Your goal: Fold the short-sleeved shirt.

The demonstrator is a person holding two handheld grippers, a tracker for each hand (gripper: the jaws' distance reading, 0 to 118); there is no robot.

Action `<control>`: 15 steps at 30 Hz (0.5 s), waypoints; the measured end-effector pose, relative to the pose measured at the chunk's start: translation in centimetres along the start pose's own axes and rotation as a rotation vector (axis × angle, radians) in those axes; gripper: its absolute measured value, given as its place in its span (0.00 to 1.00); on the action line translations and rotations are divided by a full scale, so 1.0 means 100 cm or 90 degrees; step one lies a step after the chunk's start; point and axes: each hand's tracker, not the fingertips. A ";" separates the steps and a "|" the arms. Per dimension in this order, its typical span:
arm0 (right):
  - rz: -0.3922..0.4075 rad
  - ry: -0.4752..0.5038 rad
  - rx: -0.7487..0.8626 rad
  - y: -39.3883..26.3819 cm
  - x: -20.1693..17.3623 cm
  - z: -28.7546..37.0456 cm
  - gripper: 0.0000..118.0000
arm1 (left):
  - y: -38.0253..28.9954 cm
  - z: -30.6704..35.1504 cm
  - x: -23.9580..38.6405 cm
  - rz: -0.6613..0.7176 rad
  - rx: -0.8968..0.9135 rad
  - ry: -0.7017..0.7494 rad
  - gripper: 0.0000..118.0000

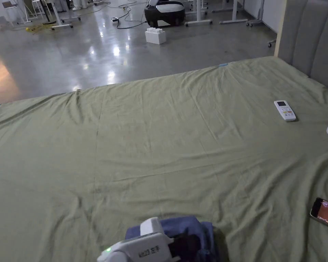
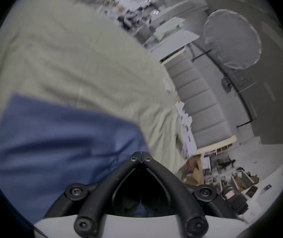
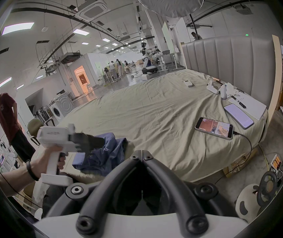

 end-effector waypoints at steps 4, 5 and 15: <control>0.000 -0.005 -0.014 -0.004 0.001 0.000 0.00 | -0.016 -0.024 -0.001 -0.021 -0.018 0.024 0.00; 0.002 -0.004 -0.020 -0.005 0.000 -0.002 0.00 | -0.017 -0.024 0.004 -0.024 -0.015 0.037 0.00; 0.044 0.051 -0.129 0.008 -0.033 -0.060 0.00 | -0.006 0.065 0.036 -0.135 0.106 -0.070 0.00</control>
